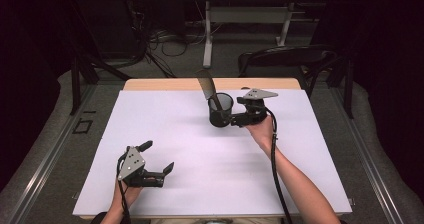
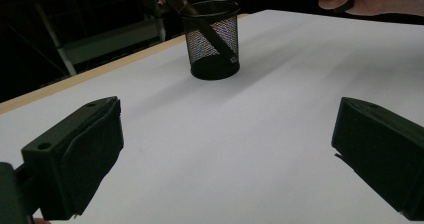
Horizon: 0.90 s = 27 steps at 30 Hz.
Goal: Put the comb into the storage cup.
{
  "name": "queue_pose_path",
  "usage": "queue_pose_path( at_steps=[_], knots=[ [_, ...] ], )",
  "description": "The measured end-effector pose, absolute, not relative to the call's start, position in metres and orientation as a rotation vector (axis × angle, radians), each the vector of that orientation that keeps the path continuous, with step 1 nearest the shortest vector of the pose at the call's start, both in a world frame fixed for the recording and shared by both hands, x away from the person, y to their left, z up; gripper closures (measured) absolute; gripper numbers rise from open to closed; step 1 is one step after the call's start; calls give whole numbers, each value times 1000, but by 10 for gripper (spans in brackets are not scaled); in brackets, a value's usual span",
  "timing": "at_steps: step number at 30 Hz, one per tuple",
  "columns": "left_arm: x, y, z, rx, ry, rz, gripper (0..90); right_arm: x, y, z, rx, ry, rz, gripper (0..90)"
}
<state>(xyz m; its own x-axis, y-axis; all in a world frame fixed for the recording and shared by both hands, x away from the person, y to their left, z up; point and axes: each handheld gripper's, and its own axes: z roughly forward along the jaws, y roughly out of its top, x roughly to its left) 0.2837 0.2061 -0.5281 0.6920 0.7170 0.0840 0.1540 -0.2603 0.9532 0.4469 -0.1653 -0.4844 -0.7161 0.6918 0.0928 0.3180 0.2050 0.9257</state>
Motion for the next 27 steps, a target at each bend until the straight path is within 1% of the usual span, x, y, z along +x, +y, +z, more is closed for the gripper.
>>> queue_pose_path(
  at_steps=[9,18,27],
  knots=[
    [282,208,-529,1787,704,639,2,434,-178,-488,929,2213,1470,36],
    [284,207,-529,1793,696,637,1,420,-188,-492,931,2283,1443,0],
    [284,207,-529,1795,691,633,1,394,-198,-487,888,2317,1400,0]
  ],
)
